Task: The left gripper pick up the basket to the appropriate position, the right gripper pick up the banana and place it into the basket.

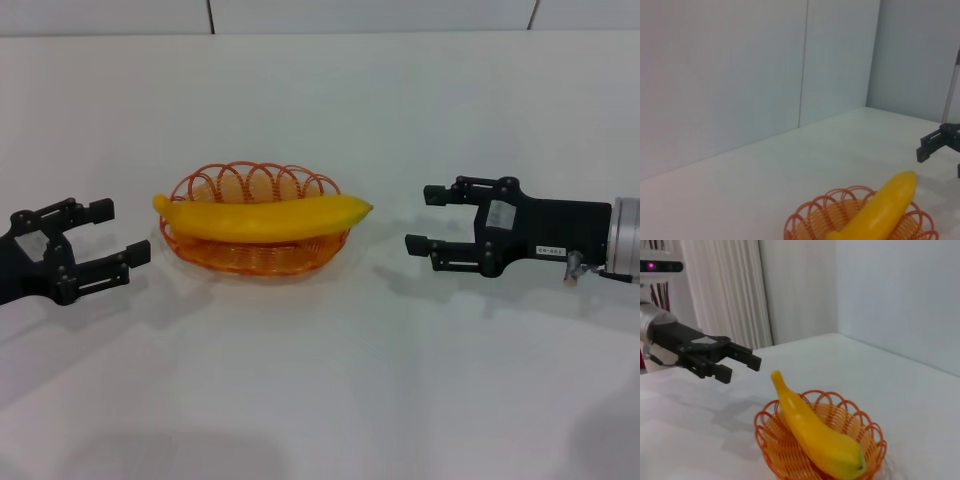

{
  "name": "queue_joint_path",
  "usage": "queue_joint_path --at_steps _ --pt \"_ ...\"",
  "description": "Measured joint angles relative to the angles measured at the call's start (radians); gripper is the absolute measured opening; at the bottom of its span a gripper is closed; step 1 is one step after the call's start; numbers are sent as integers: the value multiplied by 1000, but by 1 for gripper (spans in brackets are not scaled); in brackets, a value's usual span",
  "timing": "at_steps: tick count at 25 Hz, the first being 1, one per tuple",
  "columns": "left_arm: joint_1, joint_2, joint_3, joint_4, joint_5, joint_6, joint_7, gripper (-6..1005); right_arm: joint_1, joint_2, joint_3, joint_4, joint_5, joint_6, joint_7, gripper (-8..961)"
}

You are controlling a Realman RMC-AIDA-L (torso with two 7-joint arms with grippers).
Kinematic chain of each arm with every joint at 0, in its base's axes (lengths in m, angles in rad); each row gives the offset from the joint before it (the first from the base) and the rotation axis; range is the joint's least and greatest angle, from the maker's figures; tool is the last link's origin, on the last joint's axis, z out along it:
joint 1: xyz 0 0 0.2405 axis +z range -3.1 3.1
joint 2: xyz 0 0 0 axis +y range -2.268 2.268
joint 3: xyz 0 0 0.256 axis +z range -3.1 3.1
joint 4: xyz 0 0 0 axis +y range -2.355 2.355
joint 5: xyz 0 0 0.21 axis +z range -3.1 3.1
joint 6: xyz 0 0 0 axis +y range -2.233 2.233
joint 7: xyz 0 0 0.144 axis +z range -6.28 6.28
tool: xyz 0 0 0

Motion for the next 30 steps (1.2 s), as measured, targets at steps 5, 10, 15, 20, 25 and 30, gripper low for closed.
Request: queue_joint_path --at_steps 5,10,15,20,25,30 --pt "0 0 0 0 0 7 -3 793 3 1 1 0 19 -5 -3 742" --pt "-1 0 0 0 1 8 -5 793 0 1 2 0 43 -8 -4 742" --pt "-1 0 -4 0 -3 7 -6 793 0 1 -1 -1 45 -9 -4 742" --pt "-2 2 -4 0 -3 7 -9 793 -1 1 2 -1 47 -14 -4 742" --pt "0 2 -4 0 -4 8 -9 793 -1 1 2 -1 49 -24 -4 742" --pt "-5 2 -4 0 -6 9 -9 793 0 1 2 -1 48 -24 -4 742"
